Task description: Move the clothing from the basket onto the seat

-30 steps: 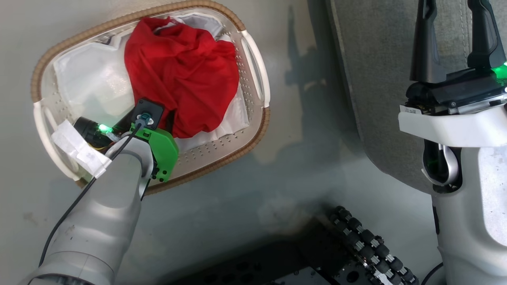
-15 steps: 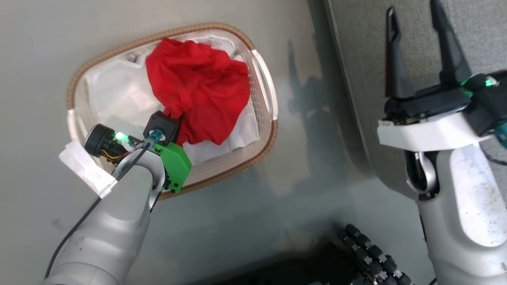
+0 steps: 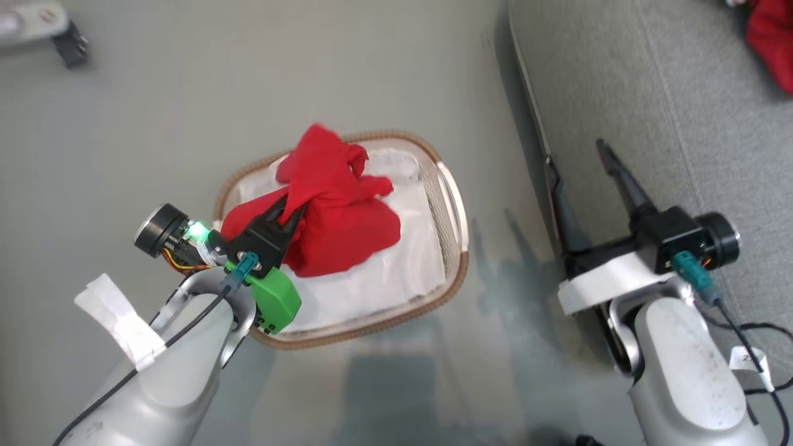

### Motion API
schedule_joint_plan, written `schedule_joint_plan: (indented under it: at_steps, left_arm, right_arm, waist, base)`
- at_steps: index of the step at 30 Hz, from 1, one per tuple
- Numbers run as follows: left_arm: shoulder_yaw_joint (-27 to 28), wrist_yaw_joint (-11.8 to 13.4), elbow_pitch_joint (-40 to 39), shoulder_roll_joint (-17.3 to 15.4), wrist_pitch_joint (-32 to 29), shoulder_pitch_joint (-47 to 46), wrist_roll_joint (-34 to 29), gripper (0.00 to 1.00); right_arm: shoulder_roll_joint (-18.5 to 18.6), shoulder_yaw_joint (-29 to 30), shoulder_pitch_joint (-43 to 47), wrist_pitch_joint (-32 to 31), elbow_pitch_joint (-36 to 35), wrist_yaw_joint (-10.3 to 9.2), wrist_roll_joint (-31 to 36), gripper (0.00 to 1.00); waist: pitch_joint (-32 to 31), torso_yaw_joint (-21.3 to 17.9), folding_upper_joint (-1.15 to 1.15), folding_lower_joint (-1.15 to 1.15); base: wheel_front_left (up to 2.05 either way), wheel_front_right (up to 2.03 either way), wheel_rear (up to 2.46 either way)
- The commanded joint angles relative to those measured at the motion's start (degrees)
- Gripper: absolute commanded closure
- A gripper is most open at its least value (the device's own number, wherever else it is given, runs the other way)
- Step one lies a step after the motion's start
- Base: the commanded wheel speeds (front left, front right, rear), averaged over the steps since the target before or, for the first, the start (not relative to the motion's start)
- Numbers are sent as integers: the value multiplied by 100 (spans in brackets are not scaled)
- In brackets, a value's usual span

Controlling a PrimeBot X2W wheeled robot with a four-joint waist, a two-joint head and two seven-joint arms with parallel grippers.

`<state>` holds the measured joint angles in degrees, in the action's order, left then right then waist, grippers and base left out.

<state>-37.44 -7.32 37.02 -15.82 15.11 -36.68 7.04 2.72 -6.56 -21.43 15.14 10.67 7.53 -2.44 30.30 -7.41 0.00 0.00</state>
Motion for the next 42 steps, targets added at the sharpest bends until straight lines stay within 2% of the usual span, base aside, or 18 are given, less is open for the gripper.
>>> schedule_joint_plan:
  at_steps: [1, 8, 12, 18, 28, 37, 42]
  left_arm:
    - [-88, -22, -159, -112, 4, 127, 78, 100]
    - [-436, -21, -1305, -822, -351, -186, 442, 100]
    - [-605, -21, -1962, -1239, -633, -464, 551, 100]
    - [-642, -20, -2535, -1571, -929, -896, 730, 100]
    - [-798, -21, -2982, -1567, -1118, -1177, 817, 100]
    - [-1161, -10, -3297, -1498, -1073, -1326, 819, 100]
    - [-1242, -10, -3358, -1414, -1053, -1396, 882, 100]
  right_arm:
    - [32, -49, 159, 1, 87, -8, 6, 0]
    - [33, -405, 482, 1, 443, -8, -159, 0]
    - [29, -629, 452, 1, 519, -8, -128, 0]
    - [31, -1165, 185, 1, 648, -8, -108, 0]
    - [30, -2169, -581, 1, 868, -8, -309, 0]
    - [28, -3233, -1576, 1, 1693, -8, -735, 0]
    - [27, -3558, -1978, 1, 1900, -8, -1028, 0]
  waist:
    - [-1211, 555, 0, 0]
    - [-2079, 646, 0, 0]
    - [-2331, 633, 0, 0]
    - [-2545, 561, 0, 0]
    - [-2652, 501, 0, 0]
    - [-2598, 587, 0, 0]
    - [-2593, 629, 0, 0]
  base:
    - [0, 0, 0]
    - [0, 0, 0]
    - [0, 0, 0]
    - [0, 0, 0]
    - [0, 0, 0]
    - [0, 0, 0]
    - [0, 0, 0]
